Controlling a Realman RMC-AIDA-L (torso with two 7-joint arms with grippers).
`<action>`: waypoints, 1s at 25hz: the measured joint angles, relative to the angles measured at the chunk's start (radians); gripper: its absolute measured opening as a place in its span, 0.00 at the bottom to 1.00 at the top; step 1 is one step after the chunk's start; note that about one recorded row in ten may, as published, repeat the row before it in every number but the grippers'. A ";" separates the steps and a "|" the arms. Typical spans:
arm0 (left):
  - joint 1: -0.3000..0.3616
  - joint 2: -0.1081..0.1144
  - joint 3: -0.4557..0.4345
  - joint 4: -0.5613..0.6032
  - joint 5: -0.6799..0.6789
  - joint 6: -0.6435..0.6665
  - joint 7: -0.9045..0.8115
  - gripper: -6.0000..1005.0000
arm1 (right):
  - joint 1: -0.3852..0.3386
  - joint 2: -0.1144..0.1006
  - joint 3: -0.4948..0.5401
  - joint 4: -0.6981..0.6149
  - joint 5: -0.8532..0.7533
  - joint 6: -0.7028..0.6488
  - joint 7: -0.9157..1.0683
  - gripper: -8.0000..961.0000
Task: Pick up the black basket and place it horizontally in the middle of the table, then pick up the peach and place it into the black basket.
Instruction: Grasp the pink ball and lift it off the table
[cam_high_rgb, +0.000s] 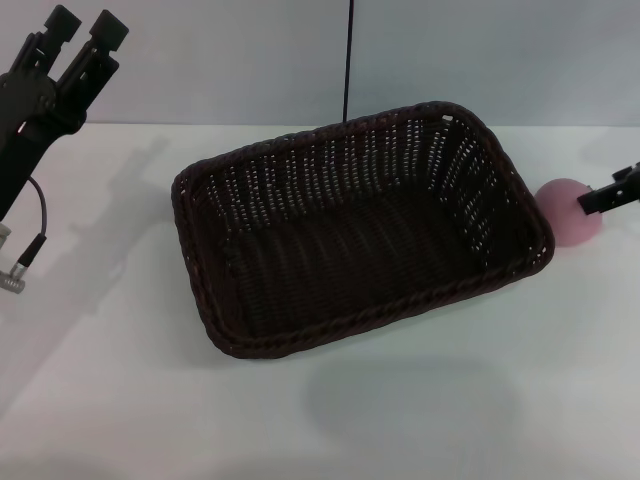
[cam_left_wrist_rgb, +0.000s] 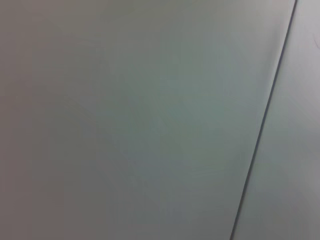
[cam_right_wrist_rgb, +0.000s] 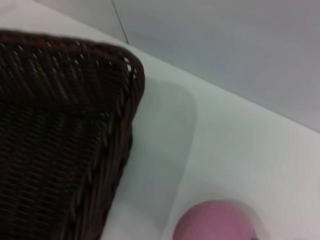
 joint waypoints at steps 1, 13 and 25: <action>0.000 0.000 0.000 -0.002 -0.001 0.001 0.000 0.83 | 0.009 0.011 -0.018 0.029 -0.014 0.035 0.002 0.68; -0.004 0.000 0.000 -0.007 -0.002 0.004 -0.003 0.83 | 0.020 0.050 -0.041 0.081 -0.022 0.128 0.008 0.52; -0.008 0.000 -0.001 -0.007 -0.001 -0.013 -0.001 0.83 | -0.045 0.055 -0.030 -0.013 0.116 0.137 -0.002 0.26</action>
